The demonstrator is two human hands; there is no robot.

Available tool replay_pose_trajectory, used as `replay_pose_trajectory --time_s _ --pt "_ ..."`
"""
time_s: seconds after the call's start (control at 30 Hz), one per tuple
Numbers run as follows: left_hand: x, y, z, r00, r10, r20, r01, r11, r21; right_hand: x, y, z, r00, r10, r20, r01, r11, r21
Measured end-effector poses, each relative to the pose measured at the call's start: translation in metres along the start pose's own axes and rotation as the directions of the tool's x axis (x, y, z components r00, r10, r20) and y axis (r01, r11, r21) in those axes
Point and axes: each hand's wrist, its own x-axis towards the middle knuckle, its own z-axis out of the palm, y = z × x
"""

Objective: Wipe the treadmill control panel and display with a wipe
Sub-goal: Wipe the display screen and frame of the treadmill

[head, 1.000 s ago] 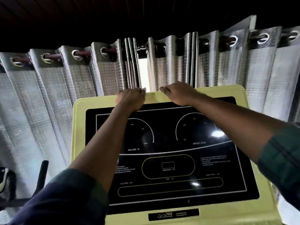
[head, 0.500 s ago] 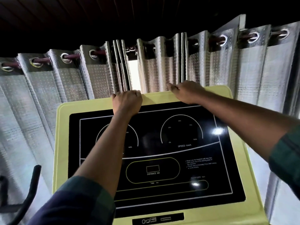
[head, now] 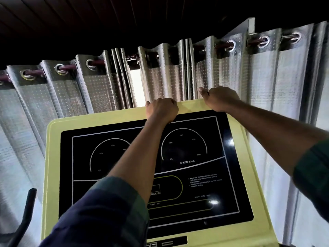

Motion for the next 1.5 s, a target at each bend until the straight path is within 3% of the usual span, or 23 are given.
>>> replay_pose_trajectory --time_s 0.17,0.33,0.47,0.6,0.77,0.9,1.0,1.07,1.13,1.23,1.33,1.47,1.5 --pt "0.003 -0.002 -0.001 1.000 -0.027 0.014 0.027 1.000 -0.001 -0.005 0.007 -0.001 0.965 0.263 -0.015 -0.259 0.957 0.128" --pt "0.011 0.022 0.001 0.997 -0.014 0.075 0.018 0.998 -0.052 -0.021 0.021 0.011 0.846 0.534 0.006 -0.458 0.721 0.520" --pt "0.015 0.051 0.013 0.998 0.047 0.048 -0.046 0.999 -0.012 -0.052 0.035 0.040 0.789 0.604 0.114 -0.525 0.565 0.637" --pt "0.012 0.057 0.022 0.994 0.045 -0.100 -0.036 0.995 0.088 -0.061 0.040 0.042 0.788 0.572 0.228 -0.560 0.514 0.649" --pt "0.011 0.056 0.026 0.987 0.073 -0.143 -0.058 0.993 0.104 -0.056 0.045 0.025 0.889 0.378 0.257 -0.411 0.413 0.813" --pt "0.013 0.056 0.026 0.986 0.072 -0.149 -0.059 0.994 0.090 -0.077 0.053 0.038 0.789 0.449 0.419 -0.607 0.467 0.642" --pt "0.012 0.056 0.026 0.992 0.027 -0.123 -0.017 0.997 0.078 -0.079 0.050 0.035 0.812 0.457 0.364 -0.568 0.474 0.672" --pt "0.014 0.059 0.026 0.993 0.004 -0.118 0.001 0.999 0.036 -0.080 0.047 0.033 0.868 0.407 0.285 -0.447 0.393 0.803" --pt "0.014 0.067 0.029 0.992 0.070 -0.105 -0.070 0.998 0.004 -0.082 0.046 0.031 0.890 0.334 0.311 -0.416 0.311 0.854" --pt "0.008 0.088 0.042 0.962 0.218 -0.163 -0.206 0.975 0.083 -0.092 0.054 0.035 0.815 0.344 0.467 -0.577 0.403 0.710" --pt "0.005 0.092 0.048 0.947 0.236 -0.219 -0.215 0.970 0.117 -0.102 0.051 0.042 0.783 0.449 0.430 -0.619 0.494 0.610" --pt "0.008 0.087 0.050 0.945 0.228 -0.235 -0.206 0.971 0.118 -0.114 0.051 0.049 0.831 0.352 0.430 -0.518 0.212 0.828" --pt "0.008 0.088 0.050 0.946 0.224 -0.234 -0.202 0.972 0.116 -0.119 0.053 0.050 0.823 0.332 0.460 -0.539 0.202 0.818"
